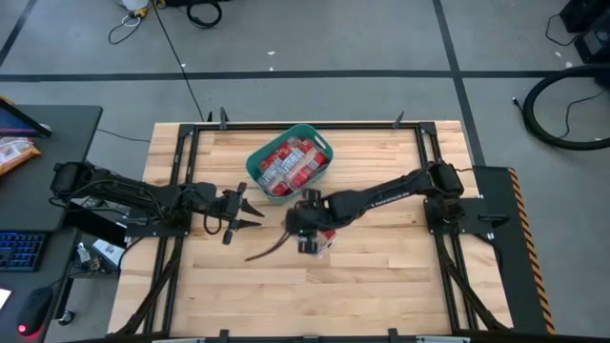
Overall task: Sort popcorn bags into baskets
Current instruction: Put the red popcorn bag into the green container
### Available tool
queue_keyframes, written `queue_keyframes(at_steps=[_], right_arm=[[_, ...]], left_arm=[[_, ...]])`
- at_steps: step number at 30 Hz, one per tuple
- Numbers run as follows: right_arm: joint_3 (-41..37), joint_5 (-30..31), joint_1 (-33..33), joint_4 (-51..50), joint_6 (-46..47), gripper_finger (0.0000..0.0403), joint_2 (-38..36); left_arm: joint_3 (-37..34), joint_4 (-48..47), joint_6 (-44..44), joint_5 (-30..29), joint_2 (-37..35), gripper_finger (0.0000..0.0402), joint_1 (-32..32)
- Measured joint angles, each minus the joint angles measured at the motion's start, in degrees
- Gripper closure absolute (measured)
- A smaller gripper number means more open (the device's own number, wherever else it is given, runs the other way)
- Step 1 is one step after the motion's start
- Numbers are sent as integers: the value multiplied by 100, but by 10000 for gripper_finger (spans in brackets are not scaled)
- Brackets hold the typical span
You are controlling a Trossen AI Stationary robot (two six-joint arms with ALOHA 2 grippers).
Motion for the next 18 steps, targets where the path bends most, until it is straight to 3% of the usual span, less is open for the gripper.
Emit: queue_keyframes(at_steps=[7, 11, 18], right_arm=[[-670, -140, 469, -216, 1017, 266, 7], [-699, 223, 777, -804, 1637, 266, 7], [-1153, 836, 1242, -1248, 2133, 266, -90]], left_arm=[[0, 120, -296, -34, 66, 280, -36], [4, 144, -416, -98, 579, 280, -327], [62, 483, -616, -925, 1332, 280, -716]])
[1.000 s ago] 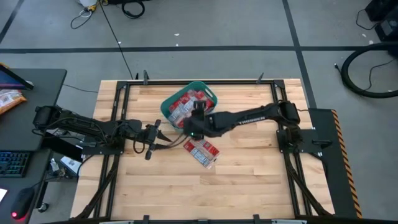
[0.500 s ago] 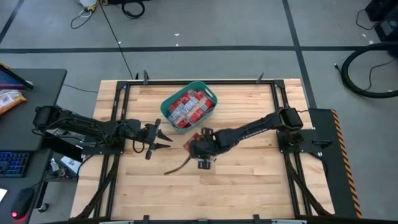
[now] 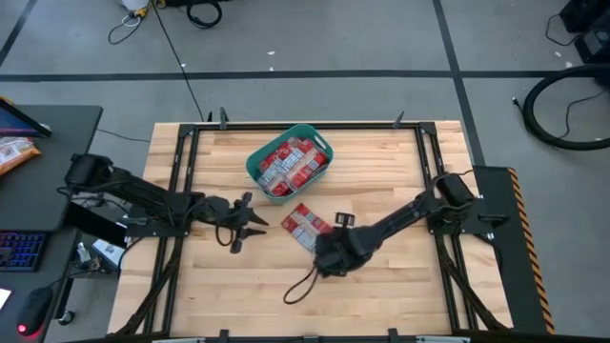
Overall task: Sort popcorn bags into baskets
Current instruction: Put the red popcorn bag into the green container
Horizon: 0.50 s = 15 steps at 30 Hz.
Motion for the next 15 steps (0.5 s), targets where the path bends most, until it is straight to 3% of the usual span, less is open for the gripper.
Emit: queue_keyframes(at_steps=[6, 11, 15], right_arm=[[-864, -28, 27, 615, 522, 266, -227], [-1292, 495, -21, 814, 733, 266, -269], [-1673, 275, -80, 2280, 172, 266, -269]], left_arm=[[522, -204, -93, -244, 557, 280, -214], [1157, -784, -83, -730, 1297, 280, -325], [1408, -1024, -58, -817, 1836, 280, -328]])
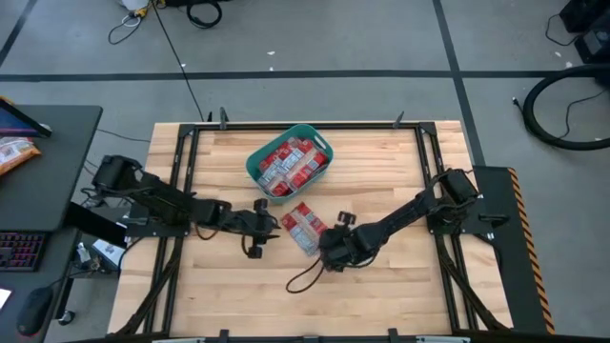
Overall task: Sort popcorn bags into baskets
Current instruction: Put the red popcorn bag into the green container
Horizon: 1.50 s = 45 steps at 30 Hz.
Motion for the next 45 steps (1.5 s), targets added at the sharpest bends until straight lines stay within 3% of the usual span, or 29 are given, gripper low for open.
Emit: queue_keyframes(at_steps=[4, 8, 13, 20, 29, 34, 39, 45], right_arm=[[-173, -680, 51, 1982, -963, 266, 4], [-179, -516, 192, 2761, -1742, 266, 4], [-182, 229, 255, 2332, -1646, 266, 4], [-184, 1417, 251, 1527, -484, 266, 20], [-184, 1400, 313, 1312, -149, 266, 42], [-184, 1448, 442, 1283, -48, 266, 42], [-184, 1457, 519, 1248, 0, 266, 42], [-184, 1459, 572, 1302, 135, 266, 42]], left_arm=[[88, -269, 119, 13, 278, 280, -50], [112, -292, 193, 103, 325, 280, -267], [112, -80, 334, 98, 342, 280, -637], [451, 545, 255, -413, 966, 265, -1006], [1385, 390, 715, -1169, 1827, 214, -1022], [1453, 339, 698, -822, 1979, 208, -816], [1467, 121, 541, -581, 2161, 230, -602], [1474, 4, 532, -448, 2241, 304, -602]])
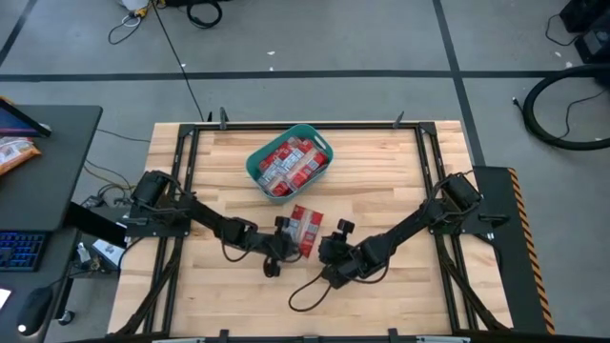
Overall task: Sort popcorn bags into baskets
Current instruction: Put the red popcorn bag into the green container
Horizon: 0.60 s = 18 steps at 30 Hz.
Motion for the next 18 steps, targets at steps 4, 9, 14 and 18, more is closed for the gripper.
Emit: queue_keyframes(at_steps=[4, 9, 14, 18], right_arm=[[0, -2, 53, 22, 136, 266, 0], [0, -9, 173, -3, 227, 266, 0], [0, -9, 315, -56, 587, 267, -15], [0, -6, 451, -79, 908, 267, -26]], left_arm=[[-7, -59, 0, 13, -8, 366, -66], [3, -241, 26, 221, -204, 393, -85], [195, -1040, 149, 654, -815, 393, -33], [493, -1705, 429, 650, -1291, 395, -1]])
